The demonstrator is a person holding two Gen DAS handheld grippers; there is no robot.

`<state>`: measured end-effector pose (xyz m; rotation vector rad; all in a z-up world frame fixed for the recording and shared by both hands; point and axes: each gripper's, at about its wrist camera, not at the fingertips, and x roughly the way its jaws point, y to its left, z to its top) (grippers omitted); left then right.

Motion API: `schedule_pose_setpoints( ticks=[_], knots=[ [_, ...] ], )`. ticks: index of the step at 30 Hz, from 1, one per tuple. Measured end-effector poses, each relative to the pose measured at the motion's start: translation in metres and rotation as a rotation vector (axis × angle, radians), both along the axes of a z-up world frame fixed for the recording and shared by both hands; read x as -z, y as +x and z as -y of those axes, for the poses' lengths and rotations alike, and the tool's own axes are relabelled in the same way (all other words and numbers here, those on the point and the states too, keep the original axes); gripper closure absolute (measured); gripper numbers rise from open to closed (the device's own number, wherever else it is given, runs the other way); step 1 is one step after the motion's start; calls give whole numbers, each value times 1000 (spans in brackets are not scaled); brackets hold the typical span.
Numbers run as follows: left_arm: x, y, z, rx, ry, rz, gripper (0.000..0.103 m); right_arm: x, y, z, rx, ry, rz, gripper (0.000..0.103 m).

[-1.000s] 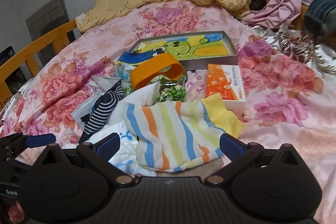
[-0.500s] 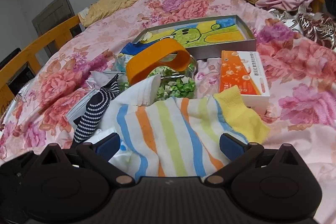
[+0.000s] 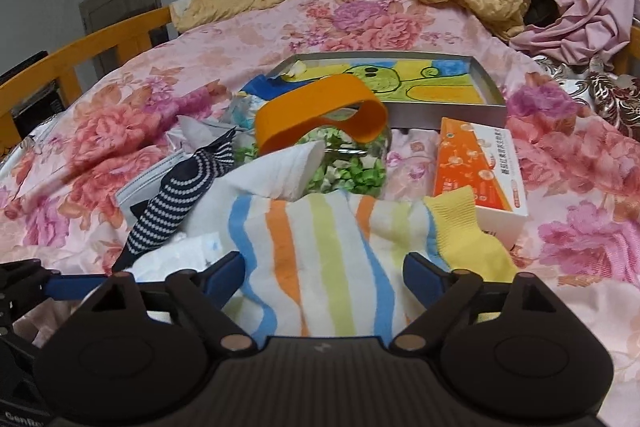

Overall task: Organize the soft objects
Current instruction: 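Grasp the white dotted cloth with left tool while right tool grasps the striped sock, then lift and carry the cloth and sock in both tools over the frog tray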

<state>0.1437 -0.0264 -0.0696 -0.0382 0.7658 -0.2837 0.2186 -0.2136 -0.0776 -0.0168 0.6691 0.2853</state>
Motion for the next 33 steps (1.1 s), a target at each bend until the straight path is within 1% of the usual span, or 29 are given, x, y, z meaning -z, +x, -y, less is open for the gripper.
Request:
schedule_pose_setpoints(
  ticks=[2,4,6,7,8,9,10,11,12,13,14,15,17,18,20,23,28,33],
  knots=[
    [0,-2,0,2,-5,-1,20,1,0,1,3,6,-14,21],
    [0,-4,0,4,-6,0,24,2,1,3,6,25,-27,23],
    [-2,-5,0,3,-9,-2,28,3,2,5,9,46,-37,28],
    [-2,-6,1,4,-9,-2,33,3,2,7,7,61,-43,30],
    [-2,-6,1,4,-8,-2,39,4,3,8,3,81,-53,36],
    [-3,-6,1,5,-5,-4,42,4,4,10,1,94,-65,42],
    [-3,-9,2,5,1,-4,48,5,4,10,1,101,-75,44],
    [-4,-10,3,2,8,-2,53,6,4,11,2,104,-83,50],
    [-6,-11,3,-4,11,-1,55,6,4,11,1,108,-84,57],
    [-7,-12,3,-9,10,-2,58,5,3,12,1,114,-82,60],
    [-8,-14,2,-16,6,-3,61,4,2,12,2,124,-81,66],
    [-9,-15,2,-25,1,-6,63,2,1,14,6,137,-79,69],
    [-14,-19,1,-38,-5,-4,72,-1,-3,16,18,156,-73,77],
    [-16,-20,0,-44,-7,0,74,-3,-5,18,25,166,-70,80],
    [-20,-24,-1,-50,-12,5,78,-6,-8,21,38,181,-57,82],
    [-23,-31,-2,-64,-23,14,81,-11,-15,24,49,191,-36,84],
    [-32,-43,-2,-73,-31,26,82,-22,-29,31,61,246,13,84],
    [-46,-60,2,-46,-57,62,84,-33,-41,42,81,315,86,84]
  ],
)
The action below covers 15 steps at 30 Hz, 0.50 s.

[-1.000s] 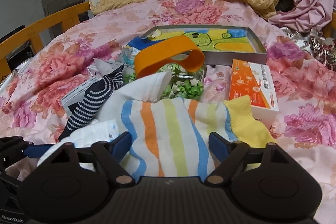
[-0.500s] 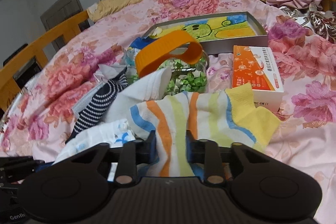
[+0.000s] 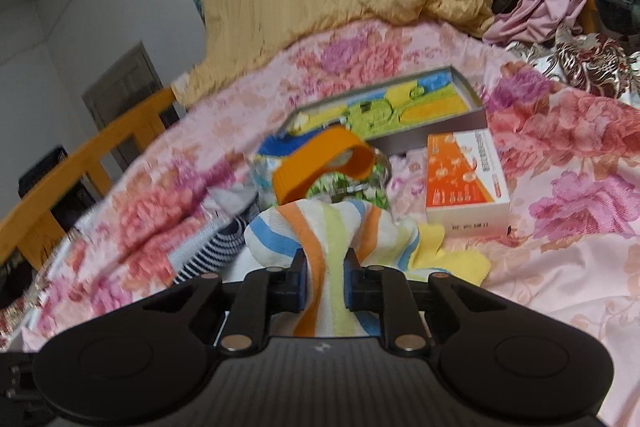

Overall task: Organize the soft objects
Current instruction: 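Lift and carry the cloth and sock in both tools over the frog tray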

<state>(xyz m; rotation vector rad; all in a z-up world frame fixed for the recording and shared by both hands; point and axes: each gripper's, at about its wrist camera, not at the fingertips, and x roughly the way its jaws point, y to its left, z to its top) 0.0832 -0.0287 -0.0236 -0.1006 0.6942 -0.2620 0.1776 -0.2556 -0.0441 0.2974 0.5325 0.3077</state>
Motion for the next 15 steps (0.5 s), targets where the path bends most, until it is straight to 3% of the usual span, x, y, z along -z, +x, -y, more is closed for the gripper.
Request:
schedule_pose_setpoints(
  ticks=[8,15],
  knots=[
    [-26,-9,7,36,-100,93,85,-17,-17,11,35,62,158,84],
    [-60,20,4,54,-177,119,85,-26,-21,21,59,119,204,84]
  ],
)
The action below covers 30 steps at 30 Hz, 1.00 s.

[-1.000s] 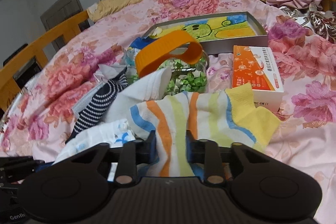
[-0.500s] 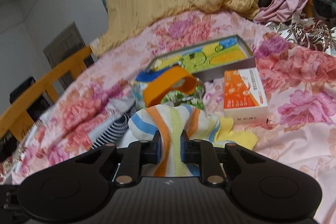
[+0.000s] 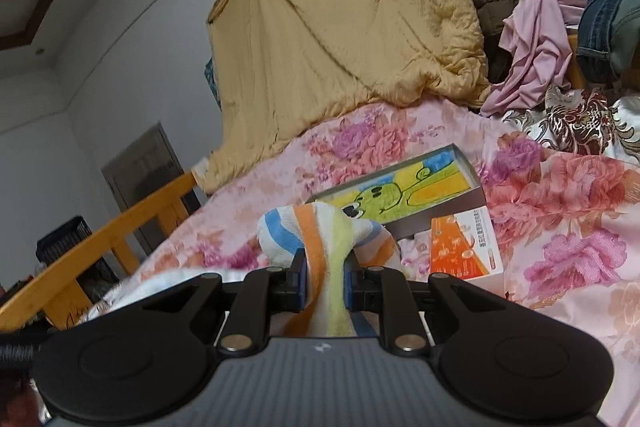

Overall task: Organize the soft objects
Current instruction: 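Lift and carry the cloth and sock in both tools over the frog tray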

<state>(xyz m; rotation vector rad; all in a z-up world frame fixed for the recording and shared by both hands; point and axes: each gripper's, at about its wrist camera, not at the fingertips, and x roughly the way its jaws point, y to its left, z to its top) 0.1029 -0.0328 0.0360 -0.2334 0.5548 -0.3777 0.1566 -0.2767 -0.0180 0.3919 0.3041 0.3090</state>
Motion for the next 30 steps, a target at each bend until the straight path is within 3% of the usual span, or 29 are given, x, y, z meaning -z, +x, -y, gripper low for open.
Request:
schedule_pose_setpoints(
  ticks=[8,13,19,30],
  knots=[
    [-32,35,-3,12,-6,80,85,-2,7,12,4,79,8,84],
    [-41,68,-3,-8,-28,86,85,-9,34,12,-1,-8,49,84],
    [-48,113,2,-51,-74,105,85,-13,87,21,31,-15,67,84],
    [-46,215,34,-135,-3,121,85,-7,200,46,63,91,86,84]
  ],
)
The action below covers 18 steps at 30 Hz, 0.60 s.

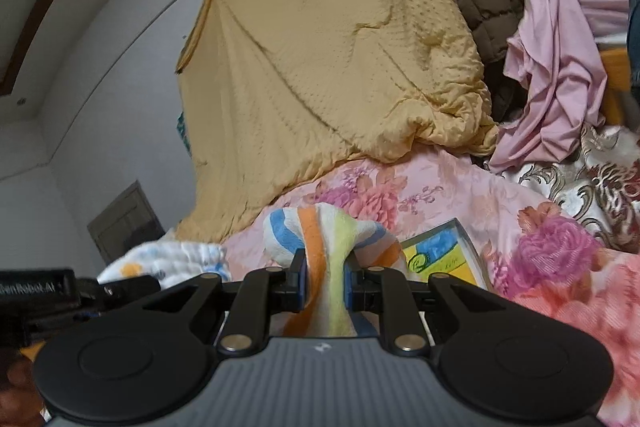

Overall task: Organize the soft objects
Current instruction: 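Lift and carry the cloth and sock in both tools over the frog tray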

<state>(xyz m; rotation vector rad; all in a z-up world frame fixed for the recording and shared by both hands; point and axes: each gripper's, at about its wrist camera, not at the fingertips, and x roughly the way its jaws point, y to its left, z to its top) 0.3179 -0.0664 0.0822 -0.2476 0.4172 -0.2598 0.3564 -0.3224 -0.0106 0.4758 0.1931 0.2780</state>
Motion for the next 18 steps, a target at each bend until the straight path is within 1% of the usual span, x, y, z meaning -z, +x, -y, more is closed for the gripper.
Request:
schedule_pose_setpoints(
  ticks=[4,7,9,12,15,18],
  knots=[
    [15,41,12,-27,7,-27,85,15,18,13,10,52,-23,84],
    [32,66,21,-34,17,-46,85,23,30,15,18,29,-33,84],
    [43,83,26,-37,-1,-74,85,26,40,16,25,30,-34,84],
    [57,103,32,-42,-35,-106,85,29,54,17,27,60,-33,84],
    [70,118,37,-44,-38,-128,85,35,69,14,30,57,-68,84],
    [83,130,39,-60,-22,-154,85,47,81,11,33,44,-130,84]
  ],
)
